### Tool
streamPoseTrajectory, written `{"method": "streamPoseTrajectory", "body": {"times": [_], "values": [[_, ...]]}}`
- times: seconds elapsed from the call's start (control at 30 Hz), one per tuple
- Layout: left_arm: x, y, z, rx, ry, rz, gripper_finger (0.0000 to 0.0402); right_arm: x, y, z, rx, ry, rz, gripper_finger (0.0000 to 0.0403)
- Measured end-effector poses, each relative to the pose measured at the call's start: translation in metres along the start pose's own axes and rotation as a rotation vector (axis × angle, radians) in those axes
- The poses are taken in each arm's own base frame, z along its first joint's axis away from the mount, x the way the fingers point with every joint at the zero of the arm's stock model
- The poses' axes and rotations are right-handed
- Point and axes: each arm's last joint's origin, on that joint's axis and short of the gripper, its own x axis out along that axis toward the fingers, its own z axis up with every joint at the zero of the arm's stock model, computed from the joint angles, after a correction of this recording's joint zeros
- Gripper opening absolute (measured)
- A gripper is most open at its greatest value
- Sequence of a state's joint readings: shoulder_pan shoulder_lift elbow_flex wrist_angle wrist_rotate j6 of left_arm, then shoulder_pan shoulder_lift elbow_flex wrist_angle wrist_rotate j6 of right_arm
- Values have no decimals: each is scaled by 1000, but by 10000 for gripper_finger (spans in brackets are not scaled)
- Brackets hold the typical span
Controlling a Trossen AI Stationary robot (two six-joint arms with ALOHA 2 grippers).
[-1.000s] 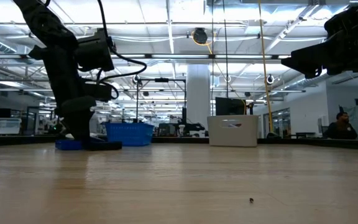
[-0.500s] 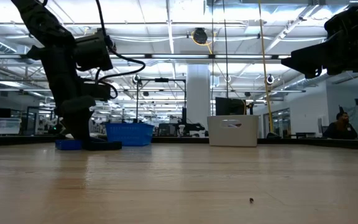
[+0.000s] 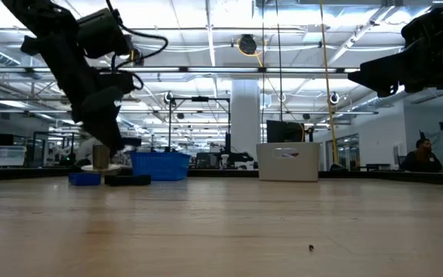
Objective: Pick & Place Office items
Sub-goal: Put the left blue digital clock into the blue bin
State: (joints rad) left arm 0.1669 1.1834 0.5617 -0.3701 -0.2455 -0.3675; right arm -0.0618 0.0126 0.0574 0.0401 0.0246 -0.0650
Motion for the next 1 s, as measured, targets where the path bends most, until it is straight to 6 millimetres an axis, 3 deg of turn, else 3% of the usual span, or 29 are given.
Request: {"method": "streamPoseTrajectory", "body": {"times": [0.47, 0.8, 1.0], "values": [[-22, 5, 32, -2, -349, 4, 160, 0, 0, 0, 0, 0, 0, 222], [-20, 34, 47, -132, -436, 76, 173, 0, 0, 0, 0, 0, 0, 222], [-19, 53, 52, -218, -421, 61, 154, 0, 0, 0, 0, 0, 0, 222]]}}
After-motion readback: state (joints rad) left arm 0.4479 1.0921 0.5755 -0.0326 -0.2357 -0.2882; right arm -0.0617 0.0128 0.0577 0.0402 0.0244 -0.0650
